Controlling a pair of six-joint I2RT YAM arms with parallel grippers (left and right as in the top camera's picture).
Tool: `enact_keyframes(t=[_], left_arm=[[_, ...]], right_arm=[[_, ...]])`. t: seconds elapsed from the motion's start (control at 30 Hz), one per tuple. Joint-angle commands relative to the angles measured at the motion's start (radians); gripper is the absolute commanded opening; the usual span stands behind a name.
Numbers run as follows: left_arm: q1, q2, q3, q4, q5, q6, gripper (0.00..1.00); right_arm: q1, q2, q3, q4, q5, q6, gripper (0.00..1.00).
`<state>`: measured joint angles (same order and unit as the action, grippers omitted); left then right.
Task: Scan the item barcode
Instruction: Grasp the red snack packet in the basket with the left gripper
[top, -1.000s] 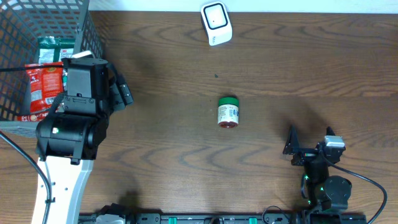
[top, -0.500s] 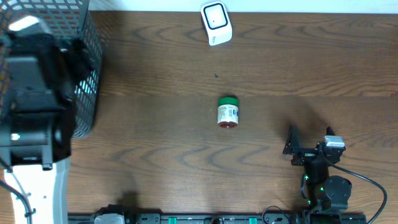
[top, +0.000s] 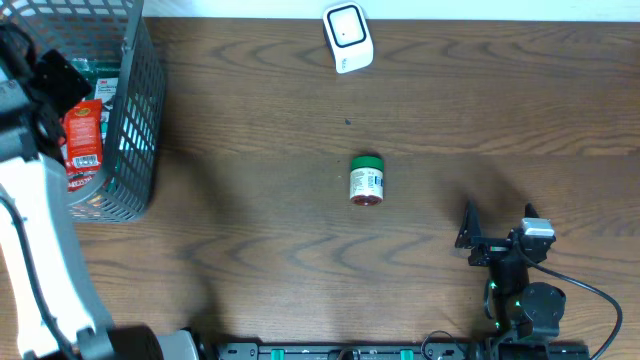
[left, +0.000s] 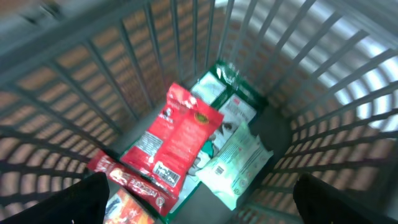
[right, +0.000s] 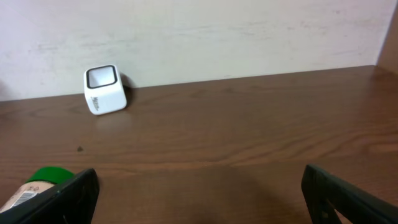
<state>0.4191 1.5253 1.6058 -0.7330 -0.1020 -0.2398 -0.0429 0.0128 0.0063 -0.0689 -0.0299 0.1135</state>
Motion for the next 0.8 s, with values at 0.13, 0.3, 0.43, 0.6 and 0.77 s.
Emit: enact_keyframes(t=[0.13, 0.3, 0.43, 0.6, 0.77], left_arm=[[0.08, 0.15, 0.032, 0.021, 0.14, 0.119, 0.95], [0.08, 0.253, 0.032, 0.032, 0.139, 0.236, 0.86], [0.08, 0.326, 0.032, 0.036, 0.074, 0.247, 0.84], [0.08, 0.417, 0.032, 0.042, 0.058, 0.261, 0.84], [0.079, 0.504, 0.032, 0.066, 0.057, 0.327, 0.85]], right_arm=[[0.001, -0.002, -0.001, -0.004, 0.002, -0.006, 0.99], [0.001, -0.002, -0.001, -0.004, 0.002, -0.006, 0.99], [0.001, -0.002, -0.001, -0.004, 0.002, -0.006, 0.99], [0.001, -0.002, -0.001, -0.004, 0.002, -0.006, 0.99], [0.001, -0.002, -0.001, -0.004, 0.002, -0.006, 0.99]])
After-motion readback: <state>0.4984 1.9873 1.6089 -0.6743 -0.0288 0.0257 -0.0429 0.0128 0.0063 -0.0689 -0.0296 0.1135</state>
